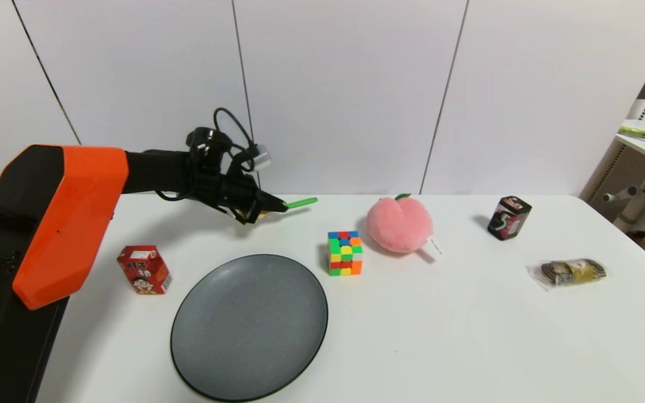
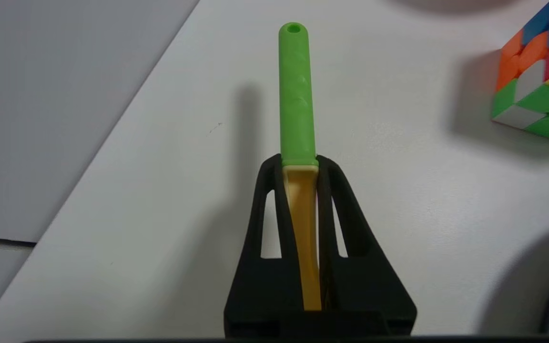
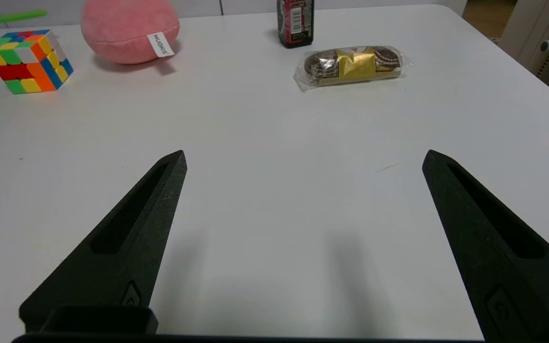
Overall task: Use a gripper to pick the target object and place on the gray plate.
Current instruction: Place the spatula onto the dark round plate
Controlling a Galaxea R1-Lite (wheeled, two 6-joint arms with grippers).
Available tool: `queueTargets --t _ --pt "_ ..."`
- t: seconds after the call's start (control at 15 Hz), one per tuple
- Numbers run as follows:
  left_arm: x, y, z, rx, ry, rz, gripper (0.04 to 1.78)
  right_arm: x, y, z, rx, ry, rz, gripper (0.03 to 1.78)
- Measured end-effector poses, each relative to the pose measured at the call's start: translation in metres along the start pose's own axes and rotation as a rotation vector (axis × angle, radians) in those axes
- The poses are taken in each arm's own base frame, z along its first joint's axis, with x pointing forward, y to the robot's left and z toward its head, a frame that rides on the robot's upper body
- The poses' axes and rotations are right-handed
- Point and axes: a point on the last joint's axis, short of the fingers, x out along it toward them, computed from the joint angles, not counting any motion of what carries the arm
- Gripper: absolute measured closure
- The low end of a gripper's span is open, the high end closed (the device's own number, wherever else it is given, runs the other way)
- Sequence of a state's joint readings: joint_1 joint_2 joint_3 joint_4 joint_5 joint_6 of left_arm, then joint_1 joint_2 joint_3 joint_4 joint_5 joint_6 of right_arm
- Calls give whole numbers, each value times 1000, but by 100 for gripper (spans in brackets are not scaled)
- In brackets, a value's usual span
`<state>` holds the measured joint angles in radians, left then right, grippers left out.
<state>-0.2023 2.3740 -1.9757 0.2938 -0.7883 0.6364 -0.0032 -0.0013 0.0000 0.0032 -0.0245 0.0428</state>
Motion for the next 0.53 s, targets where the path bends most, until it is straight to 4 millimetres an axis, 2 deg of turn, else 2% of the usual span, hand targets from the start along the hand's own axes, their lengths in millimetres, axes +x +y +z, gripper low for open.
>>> queueTargets --t 0.27,0.53 --pt "-27 -16 25 23 16 -11 166 0 0 0 0 0 0 10" --pt "-66 -45 47 48 71 -29 166 0 0 0 0 0 0 10"
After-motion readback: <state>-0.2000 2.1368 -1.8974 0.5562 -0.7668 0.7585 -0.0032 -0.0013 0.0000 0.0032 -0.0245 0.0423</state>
